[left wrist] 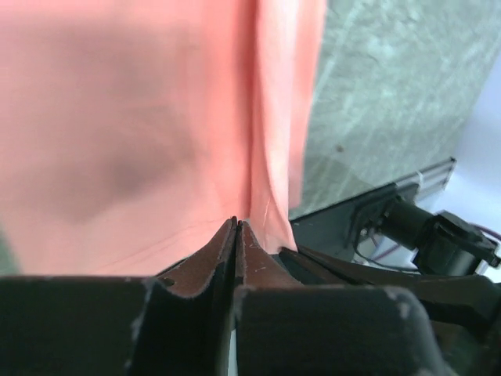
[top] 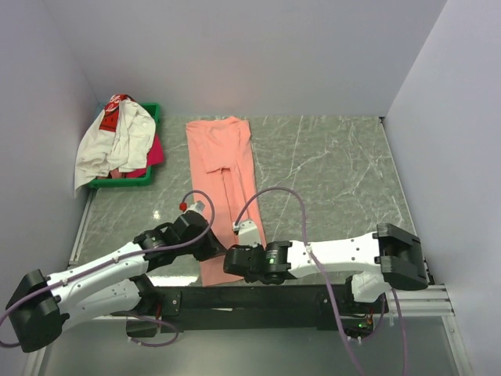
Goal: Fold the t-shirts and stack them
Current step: Fold the tshirt
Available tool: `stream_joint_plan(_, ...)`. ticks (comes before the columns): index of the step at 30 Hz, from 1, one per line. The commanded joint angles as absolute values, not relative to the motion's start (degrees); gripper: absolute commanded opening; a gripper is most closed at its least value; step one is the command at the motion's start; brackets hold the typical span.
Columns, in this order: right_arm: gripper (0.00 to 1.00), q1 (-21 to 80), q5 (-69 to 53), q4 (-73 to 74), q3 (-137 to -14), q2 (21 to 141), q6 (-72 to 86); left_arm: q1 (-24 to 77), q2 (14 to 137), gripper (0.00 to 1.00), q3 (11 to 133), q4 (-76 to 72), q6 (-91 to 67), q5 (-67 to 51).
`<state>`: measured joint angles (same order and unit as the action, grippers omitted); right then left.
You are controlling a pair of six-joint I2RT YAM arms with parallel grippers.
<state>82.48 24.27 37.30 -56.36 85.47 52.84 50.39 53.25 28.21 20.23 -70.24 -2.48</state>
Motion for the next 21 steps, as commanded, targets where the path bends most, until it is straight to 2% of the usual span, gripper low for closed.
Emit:
stream_joint_plan(1,0.09,82.9,22.2,32.4,-59.3,87.4,50.8,49.1,50.7,0.08,27.2,26.1,-70.7,-0.2)
stream_joint_plan(7,0.13,82.9,20.6,29.4,-60.8,91.7,49.6,48.5,51.0,0.08,25.0,26.1,-70.3,-0.2)
stream_joint_plan(9,0.22,83.1,20.0,29.1,-61.0,92.6,49.3,48.5,50.9,0.13,25.0,26.7,-70.0,-0.2)
stream_joint_plan(10,0.26,83.1,19.9,28.9,-60.9,92.5,49.3,48.5,50.5,0.20,25.1,27.2,-69.9,-0.2)
stream_joint_plan(11,0.35,83.1,20.0,29.0,-60.6,92.3,49.5,48.5,50.1,0.24,25.1,27.7,-69.5,-0.2)
stream_joint_plan(13,0.43,83.1,21.0,29.5,-60.0,90.7,49.7,48.5,48.8,0.34,25.2,30.0,-69.3,1.6)
stream_joint_plan(14,0.48,83.1,21.6,30.7,-59.8,89.9,50.0,48.5,48.3,0.36,25.3,31.2,-69.5,2.0)
stream_joint_plan(17,0.50,82.7,24.7,34.3,-58.3,85.8,52.2,48.5,46.2,0.40,26.0,37.2,-71.2,4.4)
stream_joint_plan(21,0.49,79.2,25.1,36.6,-51.8,77.1,56.9,48.5,44.5,0.39,26.7,44.9,-73.9,6.9)
